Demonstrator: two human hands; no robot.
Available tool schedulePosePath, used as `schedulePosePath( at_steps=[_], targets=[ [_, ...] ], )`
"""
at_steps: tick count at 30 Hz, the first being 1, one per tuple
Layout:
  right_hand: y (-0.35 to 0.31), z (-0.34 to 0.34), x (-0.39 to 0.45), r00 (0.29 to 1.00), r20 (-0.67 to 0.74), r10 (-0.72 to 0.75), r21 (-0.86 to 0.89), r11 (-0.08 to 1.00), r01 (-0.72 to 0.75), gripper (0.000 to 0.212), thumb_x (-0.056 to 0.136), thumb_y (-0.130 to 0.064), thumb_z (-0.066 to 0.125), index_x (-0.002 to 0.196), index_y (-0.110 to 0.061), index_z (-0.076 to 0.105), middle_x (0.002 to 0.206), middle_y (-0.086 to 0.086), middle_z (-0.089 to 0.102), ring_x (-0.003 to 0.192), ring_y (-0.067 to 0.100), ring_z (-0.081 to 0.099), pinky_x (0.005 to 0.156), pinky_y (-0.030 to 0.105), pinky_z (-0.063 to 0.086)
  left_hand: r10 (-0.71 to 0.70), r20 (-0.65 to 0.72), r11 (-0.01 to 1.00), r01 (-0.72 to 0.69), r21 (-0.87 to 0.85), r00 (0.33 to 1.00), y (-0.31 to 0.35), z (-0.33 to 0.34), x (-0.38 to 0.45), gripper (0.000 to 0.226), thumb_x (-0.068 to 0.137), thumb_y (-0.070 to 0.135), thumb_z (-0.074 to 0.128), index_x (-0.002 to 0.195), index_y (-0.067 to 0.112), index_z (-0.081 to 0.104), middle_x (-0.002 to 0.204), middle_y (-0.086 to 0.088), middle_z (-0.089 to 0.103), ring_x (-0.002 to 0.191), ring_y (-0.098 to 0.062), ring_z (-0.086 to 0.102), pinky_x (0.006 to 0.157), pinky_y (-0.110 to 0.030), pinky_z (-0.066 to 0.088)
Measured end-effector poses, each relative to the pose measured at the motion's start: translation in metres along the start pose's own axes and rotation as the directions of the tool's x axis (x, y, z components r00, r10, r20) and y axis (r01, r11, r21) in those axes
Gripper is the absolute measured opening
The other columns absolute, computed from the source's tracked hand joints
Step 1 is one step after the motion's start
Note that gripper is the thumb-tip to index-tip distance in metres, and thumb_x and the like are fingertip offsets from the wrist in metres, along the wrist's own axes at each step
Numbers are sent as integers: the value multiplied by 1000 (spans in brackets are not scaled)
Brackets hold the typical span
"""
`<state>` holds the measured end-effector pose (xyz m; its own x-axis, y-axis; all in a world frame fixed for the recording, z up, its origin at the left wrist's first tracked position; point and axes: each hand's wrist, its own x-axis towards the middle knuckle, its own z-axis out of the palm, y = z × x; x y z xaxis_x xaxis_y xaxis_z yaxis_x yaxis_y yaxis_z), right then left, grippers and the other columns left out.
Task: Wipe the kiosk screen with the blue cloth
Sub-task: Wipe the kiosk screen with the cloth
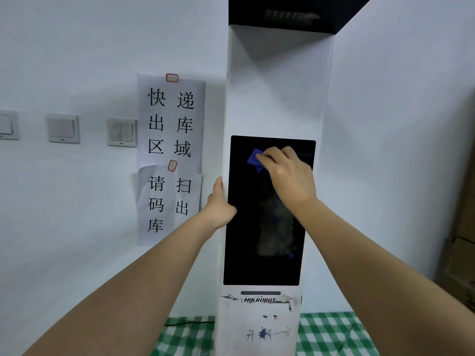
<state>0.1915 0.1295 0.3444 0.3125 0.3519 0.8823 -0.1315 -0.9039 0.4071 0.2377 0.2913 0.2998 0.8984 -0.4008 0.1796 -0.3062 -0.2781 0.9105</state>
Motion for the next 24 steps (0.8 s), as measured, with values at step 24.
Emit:
schedulePosePath(
  at_steps=[24],
  targets=[
    [21, -3, -28, 986, 52, -161, -29, 986, 163, 33, 76, -4, 53, 102, -11, 70, 91, 3, 66, 75, 28, 59, 39, 25, 37, 2, -129, 1000, -5, -23, 992, -7, 12, 15, 85, 84, 5, 55, 150, 35, 9, 137, -14, 46, 111, -29, 57, 82, -34, 53]
  ],
)
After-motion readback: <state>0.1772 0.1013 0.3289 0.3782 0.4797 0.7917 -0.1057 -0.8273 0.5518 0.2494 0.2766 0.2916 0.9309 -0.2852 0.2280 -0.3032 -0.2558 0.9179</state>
